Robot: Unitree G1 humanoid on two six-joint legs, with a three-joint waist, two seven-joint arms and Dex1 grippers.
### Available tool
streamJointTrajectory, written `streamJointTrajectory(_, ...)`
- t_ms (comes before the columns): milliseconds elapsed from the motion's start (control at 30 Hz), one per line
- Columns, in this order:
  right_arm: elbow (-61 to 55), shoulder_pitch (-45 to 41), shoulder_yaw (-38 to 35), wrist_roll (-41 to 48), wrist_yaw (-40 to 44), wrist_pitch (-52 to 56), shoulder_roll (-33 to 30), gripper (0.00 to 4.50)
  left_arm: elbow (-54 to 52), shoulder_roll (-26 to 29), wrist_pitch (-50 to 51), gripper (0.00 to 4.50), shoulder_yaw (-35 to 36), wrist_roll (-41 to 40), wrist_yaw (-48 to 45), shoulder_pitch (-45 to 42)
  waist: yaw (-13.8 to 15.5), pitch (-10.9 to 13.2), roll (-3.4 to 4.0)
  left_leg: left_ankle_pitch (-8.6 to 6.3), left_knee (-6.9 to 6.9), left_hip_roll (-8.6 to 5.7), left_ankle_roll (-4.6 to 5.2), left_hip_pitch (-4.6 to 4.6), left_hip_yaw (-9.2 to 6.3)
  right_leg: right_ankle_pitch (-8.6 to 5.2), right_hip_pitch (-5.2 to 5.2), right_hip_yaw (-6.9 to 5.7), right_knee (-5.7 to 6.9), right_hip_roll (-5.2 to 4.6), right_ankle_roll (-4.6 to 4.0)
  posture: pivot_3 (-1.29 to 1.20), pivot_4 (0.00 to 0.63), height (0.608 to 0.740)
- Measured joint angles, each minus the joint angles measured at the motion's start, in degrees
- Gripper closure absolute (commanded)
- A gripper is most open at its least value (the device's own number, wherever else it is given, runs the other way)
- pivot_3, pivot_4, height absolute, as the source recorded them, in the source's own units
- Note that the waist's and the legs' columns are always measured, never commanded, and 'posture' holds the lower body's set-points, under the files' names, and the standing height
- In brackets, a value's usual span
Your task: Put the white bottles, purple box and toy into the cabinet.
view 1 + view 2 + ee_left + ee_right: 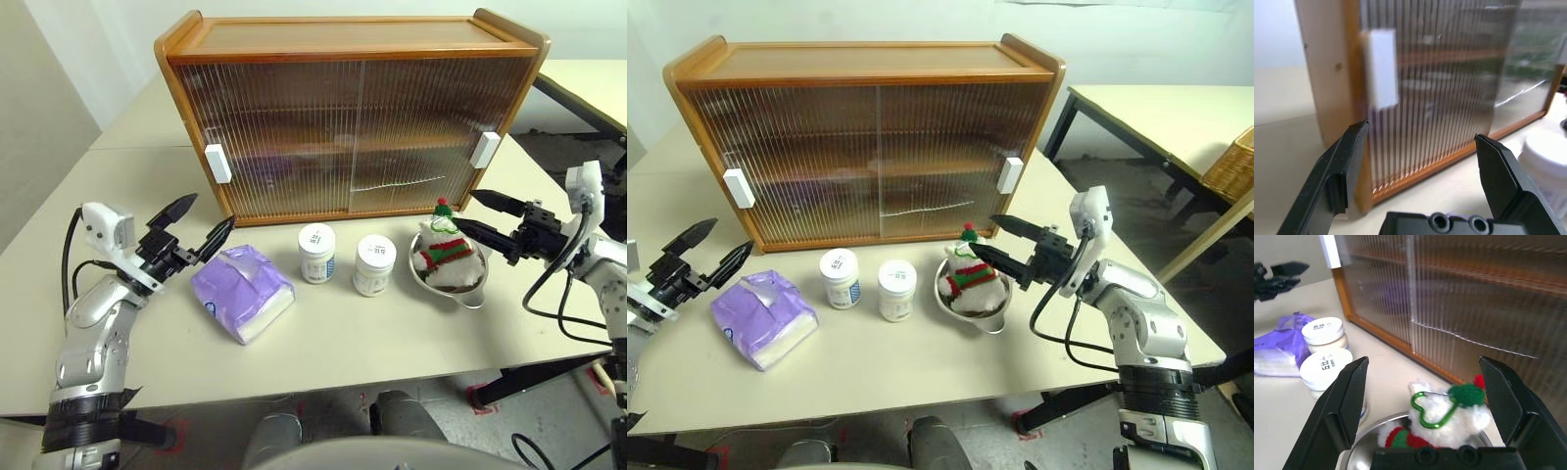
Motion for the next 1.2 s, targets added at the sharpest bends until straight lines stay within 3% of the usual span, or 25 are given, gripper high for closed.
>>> streamJointTrajectory(100,0.00,-0.31,0.09,-0.22,-0.01,-0.11,0.55,0.00,-3.65,-0.28,4.52,0.67,-0.49,-1.02,2.59,-1.13,0.32,-0.01,0.00,0.00,0.01,0.00,0.00,0.02,0.01,0.19,0.01,0.01,0.02,0.00,-0.32,-0.12,0.000,0.740)
streamJointTrajectory(467,-1.26,0.26,0.11,-0.31,-1.06,-0.25,1.27,0.00,-3.48,-0.49,11.34,4.47,-0.54,1.16,10.91,-7.87,0.67,0.00,0.00,0.00,0.11,0.01,0.00,0.03,0.04,0.25,0.05,0.06,0.02,0.00,-0.41,-0.15,0.000,0.740)
streamJointTrajectory(1200,-6.26,2.19,-0.10,1.12,-4.29,1.38,1.29,0.00,-5.44,-0.21,16.72,4.47,-0.68,5.45,16.43,-11.18,-0.18,-0.01,-0.02,-0.13,0.31,0.01,0.17,-0.01,0.08,0.25,0.07,0.07,0.01,0.01,-0.40,-0.18,0.000,0.740)
